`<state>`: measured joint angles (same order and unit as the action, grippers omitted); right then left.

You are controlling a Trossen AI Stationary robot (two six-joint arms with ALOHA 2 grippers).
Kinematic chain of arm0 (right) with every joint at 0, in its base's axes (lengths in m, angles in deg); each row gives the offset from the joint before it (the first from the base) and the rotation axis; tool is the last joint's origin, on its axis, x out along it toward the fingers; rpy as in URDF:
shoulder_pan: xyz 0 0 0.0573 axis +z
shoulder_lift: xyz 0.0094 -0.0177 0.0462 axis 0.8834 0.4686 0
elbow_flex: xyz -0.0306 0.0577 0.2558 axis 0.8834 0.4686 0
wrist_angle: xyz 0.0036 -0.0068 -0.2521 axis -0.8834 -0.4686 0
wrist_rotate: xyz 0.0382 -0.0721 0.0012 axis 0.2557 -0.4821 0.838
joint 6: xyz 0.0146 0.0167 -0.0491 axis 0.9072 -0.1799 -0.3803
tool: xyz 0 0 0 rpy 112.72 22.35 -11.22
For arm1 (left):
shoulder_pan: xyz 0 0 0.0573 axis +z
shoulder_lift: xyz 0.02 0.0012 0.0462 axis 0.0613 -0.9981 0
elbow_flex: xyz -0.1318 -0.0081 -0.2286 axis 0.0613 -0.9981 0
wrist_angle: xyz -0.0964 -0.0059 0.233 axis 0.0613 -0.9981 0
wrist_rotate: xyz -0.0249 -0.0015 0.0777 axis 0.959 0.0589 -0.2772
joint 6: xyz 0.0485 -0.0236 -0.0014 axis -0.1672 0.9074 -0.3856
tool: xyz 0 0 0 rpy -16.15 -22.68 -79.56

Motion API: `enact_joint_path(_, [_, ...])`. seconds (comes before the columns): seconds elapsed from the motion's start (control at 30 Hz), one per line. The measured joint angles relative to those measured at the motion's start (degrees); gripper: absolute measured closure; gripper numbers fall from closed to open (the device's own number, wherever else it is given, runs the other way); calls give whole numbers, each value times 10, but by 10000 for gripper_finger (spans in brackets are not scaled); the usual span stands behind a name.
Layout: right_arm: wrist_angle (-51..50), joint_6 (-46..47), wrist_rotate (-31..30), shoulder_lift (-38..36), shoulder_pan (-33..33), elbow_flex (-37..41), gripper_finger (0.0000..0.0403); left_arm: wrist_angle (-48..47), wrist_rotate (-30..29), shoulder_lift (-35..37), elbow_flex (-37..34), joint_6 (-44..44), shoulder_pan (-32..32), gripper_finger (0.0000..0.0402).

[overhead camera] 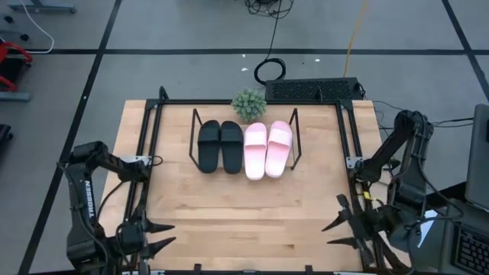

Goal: Pick and place slides into the shelf
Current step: Return to Home Position

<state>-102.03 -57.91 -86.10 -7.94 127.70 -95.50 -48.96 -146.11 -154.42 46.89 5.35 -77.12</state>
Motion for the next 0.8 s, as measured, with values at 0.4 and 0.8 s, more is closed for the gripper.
enact_joint_path(0.4, [5,-9,-1,-43,43,52,259,5,-1,0,0,-20,-10,256])
enact_joint_path(0.8, [105,-80,-19,-139,42,113,259,8,-21,0,0,-28,-3,256])
